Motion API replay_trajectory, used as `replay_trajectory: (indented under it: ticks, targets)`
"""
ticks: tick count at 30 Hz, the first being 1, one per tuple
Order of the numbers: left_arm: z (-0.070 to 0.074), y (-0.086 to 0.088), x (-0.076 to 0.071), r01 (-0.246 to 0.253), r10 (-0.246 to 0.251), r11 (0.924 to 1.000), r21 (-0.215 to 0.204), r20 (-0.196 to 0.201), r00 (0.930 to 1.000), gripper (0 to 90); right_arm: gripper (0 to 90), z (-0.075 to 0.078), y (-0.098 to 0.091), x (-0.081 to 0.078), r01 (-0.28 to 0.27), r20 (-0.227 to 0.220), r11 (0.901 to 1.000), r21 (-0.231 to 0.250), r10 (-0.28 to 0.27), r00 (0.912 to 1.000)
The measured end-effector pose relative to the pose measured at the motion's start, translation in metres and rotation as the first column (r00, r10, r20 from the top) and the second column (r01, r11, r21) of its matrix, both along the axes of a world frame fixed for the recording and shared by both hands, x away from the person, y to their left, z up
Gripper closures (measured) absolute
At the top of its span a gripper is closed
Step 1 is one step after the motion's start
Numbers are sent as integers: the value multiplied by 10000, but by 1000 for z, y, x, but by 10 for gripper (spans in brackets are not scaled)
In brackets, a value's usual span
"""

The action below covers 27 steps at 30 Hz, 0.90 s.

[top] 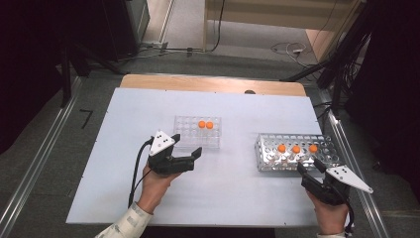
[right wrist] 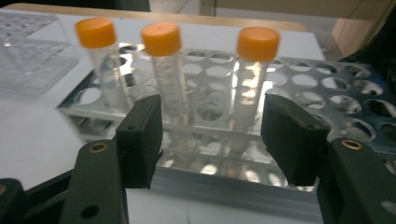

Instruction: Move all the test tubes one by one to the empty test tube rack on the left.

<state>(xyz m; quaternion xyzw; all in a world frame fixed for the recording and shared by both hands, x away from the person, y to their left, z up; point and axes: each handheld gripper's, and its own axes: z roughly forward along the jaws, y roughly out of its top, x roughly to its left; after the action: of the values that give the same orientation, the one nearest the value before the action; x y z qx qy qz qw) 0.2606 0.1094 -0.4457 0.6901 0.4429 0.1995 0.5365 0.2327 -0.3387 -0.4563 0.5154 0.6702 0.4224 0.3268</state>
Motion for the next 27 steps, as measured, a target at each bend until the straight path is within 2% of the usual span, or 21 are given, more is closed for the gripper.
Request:
replay_trajectory:
  ticks: [7,11,17,21,24,27]
  targets:
    - [-4,1,1,-116,118,9999,114,-172,9998,118,468,-3,-6,19,511,50,9987,-54,-511,9987]
    - [-6,2,4,-70,74,9999,87,-468,9989,93,531,-5,-6,26,494,92,9987,-107,-493,9987]
    - [-7,1,4,15,-9,9999,111,-501,9987,71,613,-8,-8,33,551,-42,9985,-4,-551,9985]
    - [-9,0,6,50,-43,10000,80,-747,9972,47,666,-9,-8,35,453,-62,9990,7,-453,9990]
    - [-9,1,5,-117,129,9998,189,-677,9976,47,709,-9,-6,35,392,-8,9992,-47,-392,9992]
    - [-9,1,5,-136,150,9996,239,-575,9982,47,710,-6,-7,34,394,96,9992,-19,-394,9992]
